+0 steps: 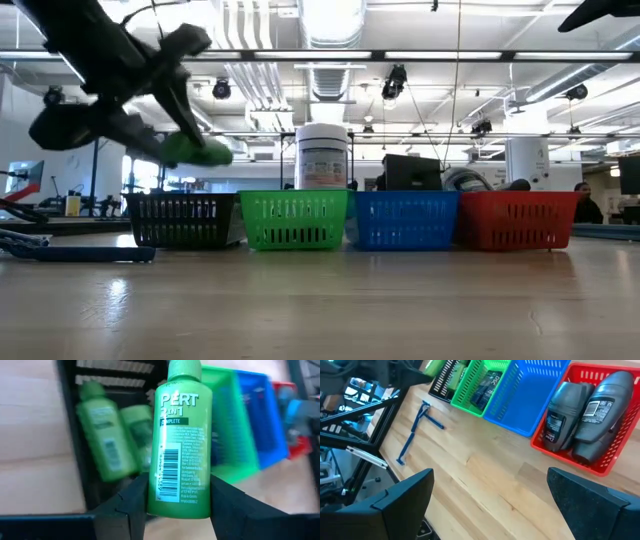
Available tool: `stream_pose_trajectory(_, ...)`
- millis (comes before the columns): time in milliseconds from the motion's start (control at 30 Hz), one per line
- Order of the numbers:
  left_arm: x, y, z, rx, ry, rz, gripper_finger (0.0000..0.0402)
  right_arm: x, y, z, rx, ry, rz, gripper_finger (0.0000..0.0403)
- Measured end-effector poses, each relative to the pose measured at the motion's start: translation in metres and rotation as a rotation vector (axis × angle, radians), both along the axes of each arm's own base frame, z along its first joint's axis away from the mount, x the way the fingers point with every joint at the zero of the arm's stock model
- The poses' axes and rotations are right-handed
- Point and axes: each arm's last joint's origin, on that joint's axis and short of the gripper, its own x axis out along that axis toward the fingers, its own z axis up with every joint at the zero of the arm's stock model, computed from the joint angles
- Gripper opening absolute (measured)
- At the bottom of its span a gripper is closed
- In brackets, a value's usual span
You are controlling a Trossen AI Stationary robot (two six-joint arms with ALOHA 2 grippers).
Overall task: Pick & Place Travel size toiletries
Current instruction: Put the green shampoo in the black bin
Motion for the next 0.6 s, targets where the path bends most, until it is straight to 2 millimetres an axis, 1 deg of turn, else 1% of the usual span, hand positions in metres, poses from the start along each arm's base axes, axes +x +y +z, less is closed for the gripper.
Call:
stream_pose_trajectory(167,0.004,0.016,-0.008,-0.033,0.040,0.053,0.0170,0.000,0.000,0.000,0.006,-0.001,-0.007,0.0386)
stream_pose_trajectory(333,0.008,0.026,-0.012,-0.052,0.059,0.088,0.0171,0.000,0.000,-0.001,0.010,-0.003,-0.018,0.0386)
stream_pose_trajectory(600,0.012,0.024,-0.022,-0.104,0.122,0.055,0.0174,0.000,0.000,-0.002,0.007,-0.001,-0.018,0.0386)
